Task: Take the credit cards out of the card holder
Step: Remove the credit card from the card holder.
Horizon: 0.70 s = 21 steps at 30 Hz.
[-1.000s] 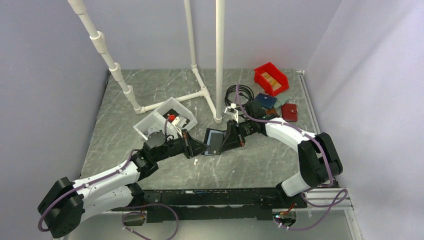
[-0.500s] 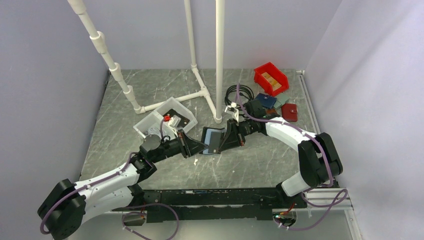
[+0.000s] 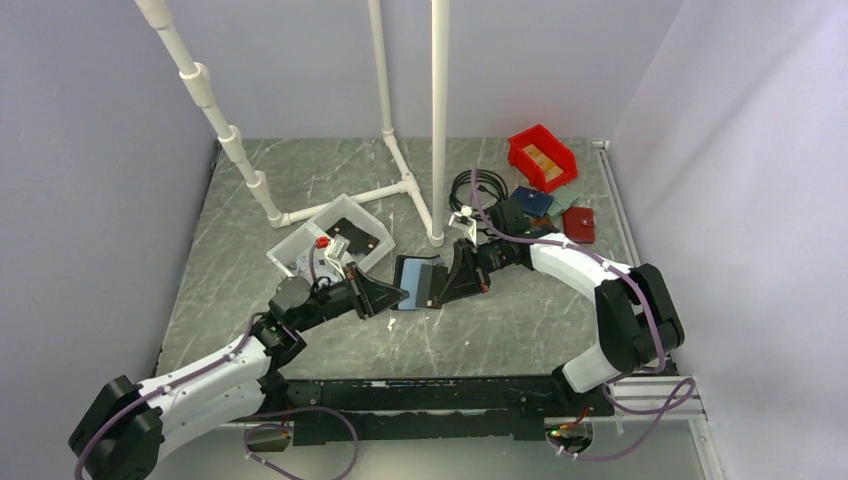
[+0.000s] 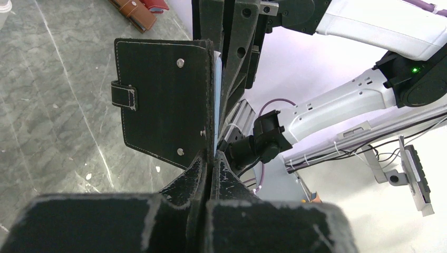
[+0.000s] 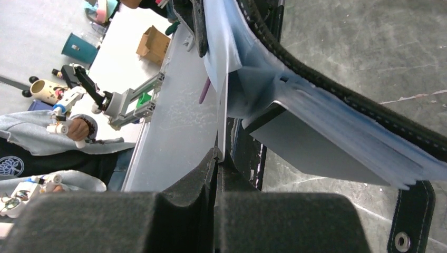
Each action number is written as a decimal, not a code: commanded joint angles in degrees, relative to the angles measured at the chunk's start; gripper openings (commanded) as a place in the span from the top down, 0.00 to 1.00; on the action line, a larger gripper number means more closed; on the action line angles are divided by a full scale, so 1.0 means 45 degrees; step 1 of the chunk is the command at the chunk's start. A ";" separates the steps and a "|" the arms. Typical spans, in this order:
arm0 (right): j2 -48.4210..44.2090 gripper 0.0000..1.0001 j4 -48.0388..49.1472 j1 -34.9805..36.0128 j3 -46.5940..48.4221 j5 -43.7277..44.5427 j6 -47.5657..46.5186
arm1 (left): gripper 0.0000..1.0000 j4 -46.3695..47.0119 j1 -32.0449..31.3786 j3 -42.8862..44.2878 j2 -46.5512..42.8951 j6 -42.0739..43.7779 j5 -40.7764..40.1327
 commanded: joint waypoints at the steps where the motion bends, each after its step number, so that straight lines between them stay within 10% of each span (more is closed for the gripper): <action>1: 0.0111 1.00 -0.0400 -0.0042 0.0554 -0.0041 -0.0904 | 1.00 0.0394 0.0158 -0.0168 -0.0632 -0.0104 -0.0229; 21: 0.0045 1.00 -0.3657 -0.0042 0.1606 0.0963 -0.4277 | 1.00 -0.2156 0.0344 -0.0429 -0.2231 0.0588 -0.0771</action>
